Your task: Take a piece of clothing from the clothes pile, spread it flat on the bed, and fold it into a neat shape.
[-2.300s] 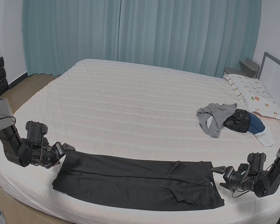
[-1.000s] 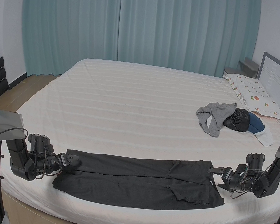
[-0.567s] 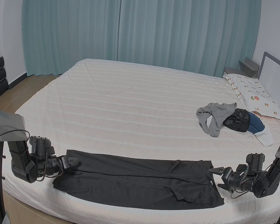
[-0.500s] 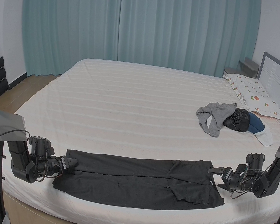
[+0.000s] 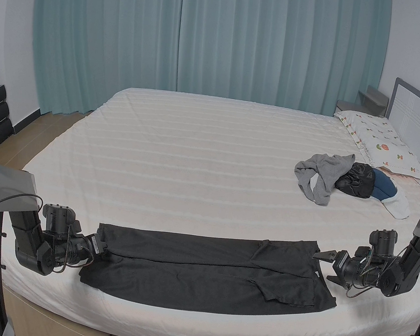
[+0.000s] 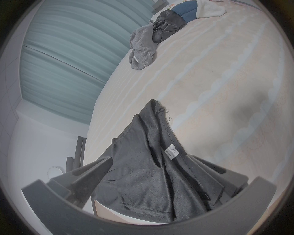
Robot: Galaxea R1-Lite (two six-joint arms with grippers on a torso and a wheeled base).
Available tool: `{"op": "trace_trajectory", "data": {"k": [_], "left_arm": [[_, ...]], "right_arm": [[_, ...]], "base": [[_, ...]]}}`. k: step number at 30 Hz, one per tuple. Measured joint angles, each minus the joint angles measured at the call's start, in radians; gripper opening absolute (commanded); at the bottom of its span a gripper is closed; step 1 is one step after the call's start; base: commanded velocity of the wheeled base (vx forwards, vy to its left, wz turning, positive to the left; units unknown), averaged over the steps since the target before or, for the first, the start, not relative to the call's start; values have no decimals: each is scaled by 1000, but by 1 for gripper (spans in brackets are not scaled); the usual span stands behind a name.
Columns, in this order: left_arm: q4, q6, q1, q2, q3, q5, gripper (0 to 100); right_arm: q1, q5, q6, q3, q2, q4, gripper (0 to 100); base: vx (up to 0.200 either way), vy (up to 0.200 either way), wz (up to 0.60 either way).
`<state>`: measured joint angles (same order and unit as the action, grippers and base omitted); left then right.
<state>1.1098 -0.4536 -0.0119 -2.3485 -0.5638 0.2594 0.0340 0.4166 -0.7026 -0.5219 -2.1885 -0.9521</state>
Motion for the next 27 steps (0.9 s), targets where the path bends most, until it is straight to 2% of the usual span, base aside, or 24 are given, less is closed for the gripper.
{"op": "trace_trajectory", "data": {"k": [12,19,27], "left_arm": [[-1,-30,-19,52,14,0,0],[-1,-61,-35,59,6,1,0],[-2,-68,-36,63,11,2,0]], "right_arm": [[8,0,-3,-2,3,-1,100],[44,13,-70,-32,28,8,100],[84,21,-81,-65,35,12,100]], "base": [[0,0,0],[0,0,0],[0,0,0]]}}
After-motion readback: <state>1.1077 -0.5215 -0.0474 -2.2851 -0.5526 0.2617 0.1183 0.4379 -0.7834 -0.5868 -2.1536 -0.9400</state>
